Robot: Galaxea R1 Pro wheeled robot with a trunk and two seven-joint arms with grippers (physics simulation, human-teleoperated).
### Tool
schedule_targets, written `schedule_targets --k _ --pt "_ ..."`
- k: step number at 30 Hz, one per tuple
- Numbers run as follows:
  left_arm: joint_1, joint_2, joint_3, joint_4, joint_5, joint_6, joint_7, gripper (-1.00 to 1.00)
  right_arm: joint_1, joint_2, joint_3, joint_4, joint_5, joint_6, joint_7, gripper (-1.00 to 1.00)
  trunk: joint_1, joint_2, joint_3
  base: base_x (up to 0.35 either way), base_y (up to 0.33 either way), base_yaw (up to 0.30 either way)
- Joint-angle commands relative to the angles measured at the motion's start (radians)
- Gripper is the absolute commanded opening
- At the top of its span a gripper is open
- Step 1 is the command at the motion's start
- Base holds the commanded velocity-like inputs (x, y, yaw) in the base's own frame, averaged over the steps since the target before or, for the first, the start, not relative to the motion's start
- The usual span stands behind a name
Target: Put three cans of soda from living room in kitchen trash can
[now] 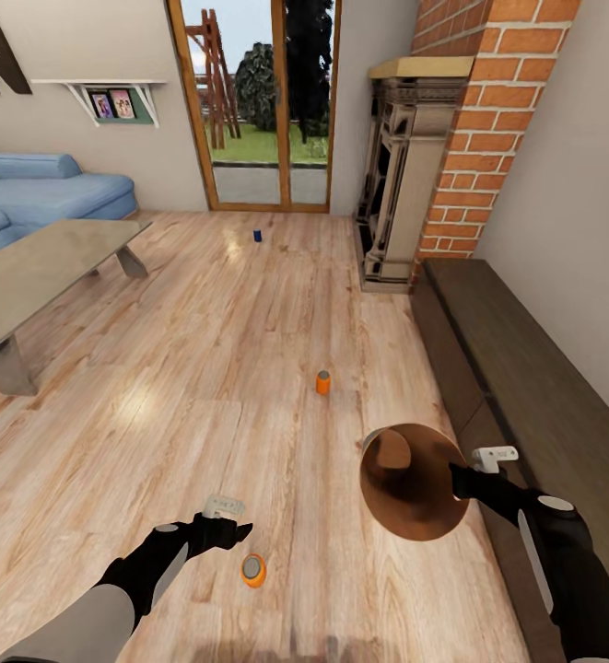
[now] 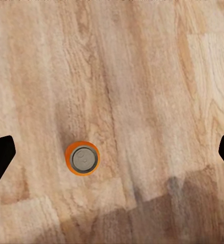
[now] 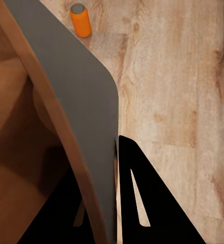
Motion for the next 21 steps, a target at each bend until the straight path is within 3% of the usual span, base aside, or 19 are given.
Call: schedule_targets --k 1,21 --pt "0.000 0.000 0.000 0.000 0.000 0.000 0.000 1.00 0.000 0.000 0.000 -0.001 -0.014 0.003 0.008 -1.00 0.000 0.000 0.000 0.000 0.006 0.000" --pt "0.000 0.002 -0.003 -0.001 -0.005 0.014 -0.005 1.00 0.000 0.000 0.001 0.000 -0.014 0.003 0.008 -1.00 0.000 0.000 0.000 0.022 0.026 0.000"
